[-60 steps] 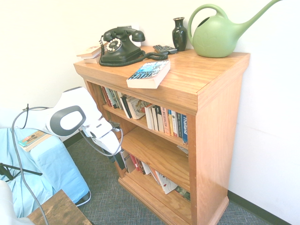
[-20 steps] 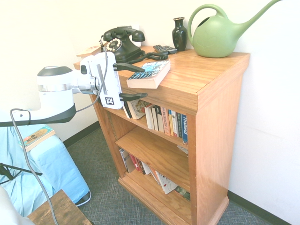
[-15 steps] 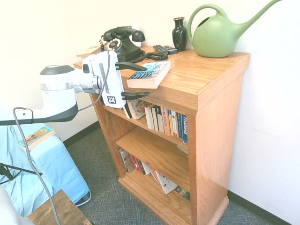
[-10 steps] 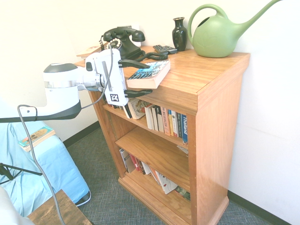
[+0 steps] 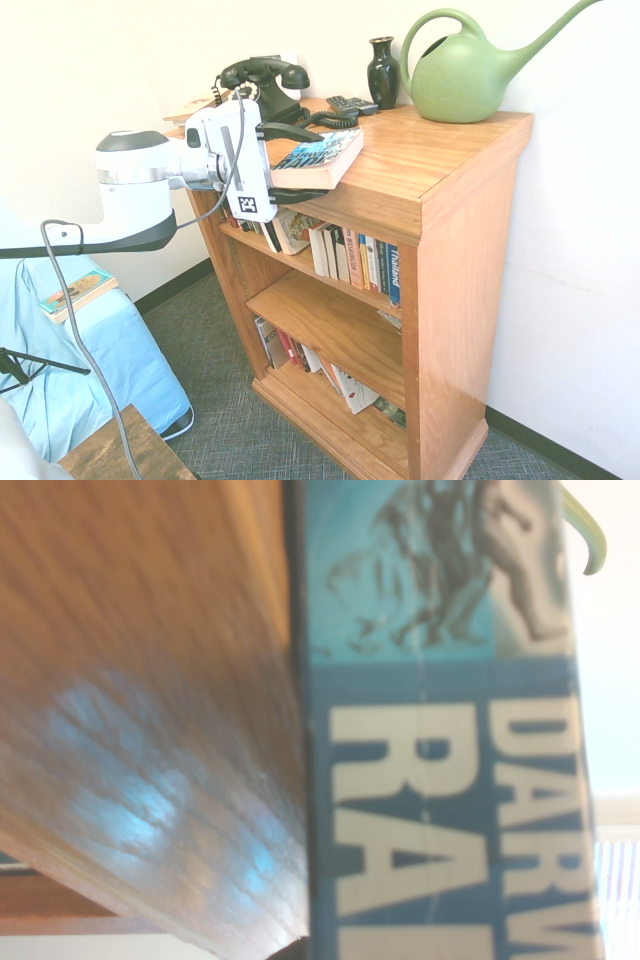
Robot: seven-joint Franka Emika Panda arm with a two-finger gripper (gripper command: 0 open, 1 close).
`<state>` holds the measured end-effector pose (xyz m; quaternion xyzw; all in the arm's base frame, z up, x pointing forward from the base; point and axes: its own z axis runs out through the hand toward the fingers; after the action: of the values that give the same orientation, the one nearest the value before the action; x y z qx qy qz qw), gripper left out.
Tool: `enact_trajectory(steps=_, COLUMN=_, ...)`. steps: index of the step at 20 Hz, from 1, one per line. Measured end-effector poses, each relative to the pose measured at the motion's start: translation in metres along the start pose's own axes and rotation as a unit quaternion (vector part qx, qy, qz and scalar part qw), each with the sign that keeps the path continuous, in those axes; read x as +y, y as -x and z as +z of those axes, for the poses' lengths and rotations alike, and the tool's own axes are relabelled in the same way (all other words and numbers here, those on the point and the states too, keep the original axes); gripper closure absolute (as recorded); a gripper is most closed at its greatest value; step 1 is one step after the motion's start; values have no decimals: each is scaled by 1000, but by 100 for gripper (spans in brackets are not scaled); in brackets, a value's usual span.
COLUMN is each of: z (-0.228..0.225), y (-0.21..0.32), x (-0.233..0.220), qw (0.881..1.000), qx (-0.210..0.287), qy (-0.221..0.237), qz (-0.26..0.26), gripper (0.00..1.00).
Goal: Shelf the books
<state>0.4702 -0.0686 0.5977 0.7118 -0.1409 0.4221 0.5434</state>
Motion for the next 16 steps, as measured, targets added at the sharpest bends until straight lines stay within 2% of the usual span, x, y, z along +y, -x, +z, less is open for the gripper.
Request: enact_trajectory(steps=16, z=-3, y=5, x=-7, qw=1000, qx=-1, qy=-6, qz=-7, gripper=100)
